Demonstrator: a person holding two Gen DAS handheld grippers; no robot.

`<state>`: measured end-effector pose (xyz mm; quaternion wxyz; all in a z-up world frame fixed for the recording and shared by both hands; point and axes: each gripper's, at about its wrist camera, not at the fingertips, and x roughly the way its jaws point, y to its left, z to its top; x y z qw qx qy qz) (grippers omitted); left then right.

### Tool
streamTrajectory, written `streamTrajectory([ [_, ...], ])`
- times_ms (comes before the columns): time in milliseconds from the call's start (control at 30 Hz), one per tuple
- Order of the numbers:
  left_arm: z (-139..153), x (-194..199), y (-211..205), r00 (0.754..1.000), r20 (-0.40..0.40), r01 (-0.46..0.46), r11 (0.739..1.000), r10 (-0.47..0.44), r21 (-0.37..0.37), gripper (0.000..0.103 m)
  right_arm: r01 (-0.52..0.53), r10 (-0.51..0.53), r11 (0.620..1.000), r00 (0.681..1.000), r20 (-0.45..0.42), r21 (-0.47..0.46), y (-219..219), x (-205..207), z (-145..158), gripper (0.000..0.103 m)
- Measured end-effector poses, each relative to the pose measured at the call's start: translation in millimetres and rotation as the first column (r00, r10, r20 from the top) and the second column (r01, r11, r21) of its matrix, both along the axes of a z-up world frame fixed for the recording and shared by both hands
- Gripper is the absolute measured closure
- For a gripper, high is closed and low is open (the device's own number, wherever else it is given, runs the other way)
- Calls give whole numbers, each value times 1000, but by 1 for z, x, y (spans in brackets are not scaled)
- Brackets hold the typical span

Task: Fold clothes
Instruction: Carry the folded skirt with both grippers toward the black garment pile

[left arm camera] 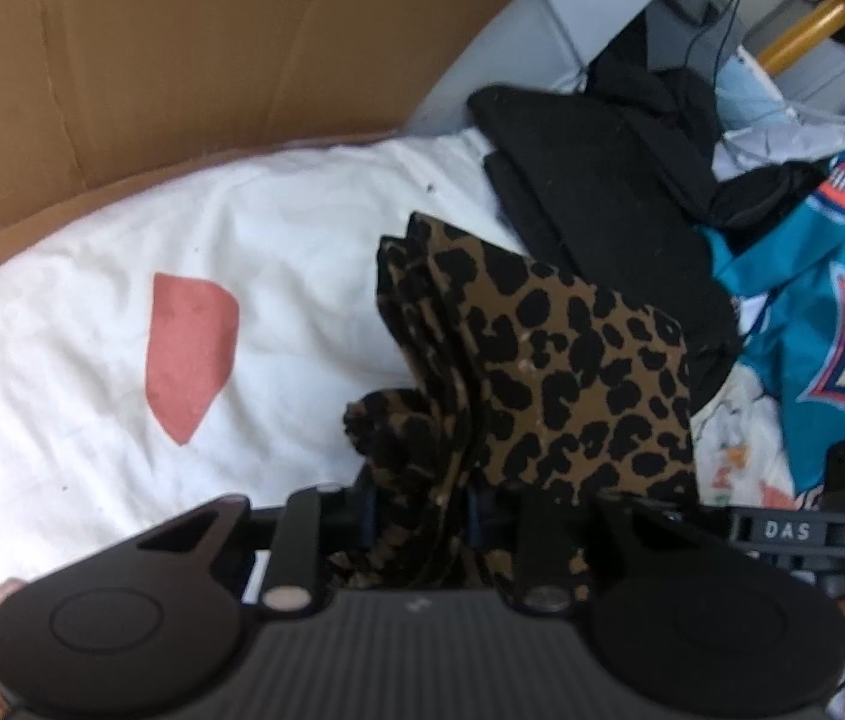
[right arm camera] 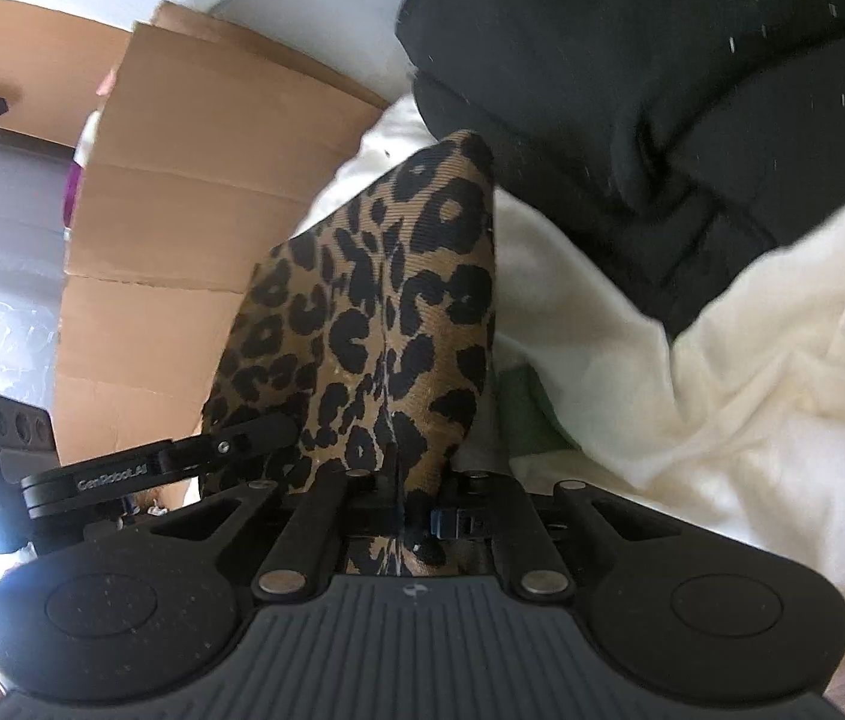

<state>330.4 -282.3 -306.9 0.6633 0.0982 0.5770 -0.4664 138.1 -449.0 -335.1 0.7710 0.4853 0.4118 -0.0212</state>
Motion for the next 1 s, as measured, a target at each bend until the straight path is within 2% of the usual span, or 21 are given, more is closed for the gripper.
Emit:
streamTrajectory([
  [300,52,-18,17,989,41,-140,987,144,-80,77,-57,63,996,994,90,-67,-11,-5,42,98],
  [600,88,-35,24,958,62,-273,958,279,-91,77,-98,120,982,984,131,-162,-4,-4,78,98],
  [833,123,-51,25,938,49,-336,934,344,-124,77,-93,129,977,974,185,-191,-14,-12,116,98],
  [1000,145,-67,10,925,56,-362,918,375,-162,77,-92,147,967,963,226,-238,-27,-23,145,98],
])
